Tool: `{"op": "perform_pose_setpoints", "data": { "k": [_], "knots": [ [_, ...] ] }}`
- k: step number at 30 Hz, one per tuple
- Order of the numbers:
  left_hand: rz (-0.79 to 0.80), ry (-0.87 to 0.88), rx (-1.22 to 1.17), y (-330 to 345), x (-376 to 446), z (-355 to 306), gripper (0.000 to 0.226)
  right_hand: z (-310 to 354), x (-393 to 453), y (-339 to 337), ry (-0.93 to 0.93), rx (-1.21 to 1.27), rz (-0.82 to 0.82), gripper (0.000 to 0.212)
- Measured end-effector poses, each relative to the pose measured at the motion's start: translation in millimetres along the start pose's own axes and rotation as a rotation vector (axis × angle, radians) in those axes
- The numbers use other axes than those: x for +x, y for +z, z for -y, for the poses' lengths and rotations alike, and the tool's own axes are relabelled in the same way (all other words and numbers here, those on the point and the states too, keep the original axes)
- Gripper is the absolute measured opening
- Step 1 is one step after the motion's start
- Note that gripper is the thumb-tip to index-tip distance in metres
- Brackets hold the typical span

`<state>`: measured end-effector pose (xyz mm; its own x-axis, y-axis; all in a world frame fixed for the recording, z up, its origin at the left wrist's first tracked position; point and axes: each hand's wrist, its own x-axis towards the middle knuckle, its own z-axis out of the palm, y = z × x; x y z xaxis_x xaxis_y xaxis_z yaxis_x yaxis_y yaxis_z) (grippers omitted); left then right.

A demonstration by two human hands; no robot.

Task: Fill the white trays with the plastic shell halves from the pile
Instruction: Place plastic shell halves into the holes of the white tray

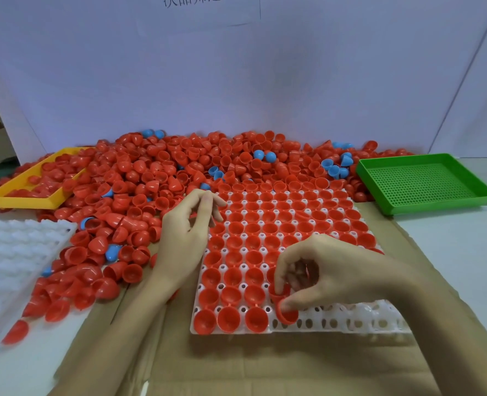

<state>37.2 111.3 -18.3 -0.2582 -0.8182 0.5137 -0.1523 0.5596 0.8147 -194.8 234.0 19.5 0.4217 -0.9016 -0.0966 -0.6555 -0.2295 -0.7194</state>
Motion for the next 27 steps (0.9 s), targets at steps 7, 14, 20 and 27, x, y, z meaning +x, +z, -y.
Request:
{"op": "perform_pose_setpoints", "data": {
  "k": [7, 14, 20, 27],
  "knots": [
    [0.025, 0.026, 0.025, 0.8, -0.6, -2.5, 0.03, 3.3, -0.6, -0.5, 0.0, 0.01, 0.034, 0.02],
    [0.011, 0.05, 0.14, -4.1, 3.7, 7.5, 0.024, 2.3, 0.5, 1.1, -0.009, 0.049, 0.002, 0.017],
    [-0.03, 0.03, 0.433, -23.0, 28.2, 45.8, 0.009, 0.3, 5.6, 1.6, -0.097, 0.033, -0.244, 0.017],
    [-0.04, 0.022, 0.738, -29.5, 92.8, 81.6, 0.018, -1.7, 10.7, 4.5, -0.165, 0.038, -0.468, 0.029]
  ]
}}
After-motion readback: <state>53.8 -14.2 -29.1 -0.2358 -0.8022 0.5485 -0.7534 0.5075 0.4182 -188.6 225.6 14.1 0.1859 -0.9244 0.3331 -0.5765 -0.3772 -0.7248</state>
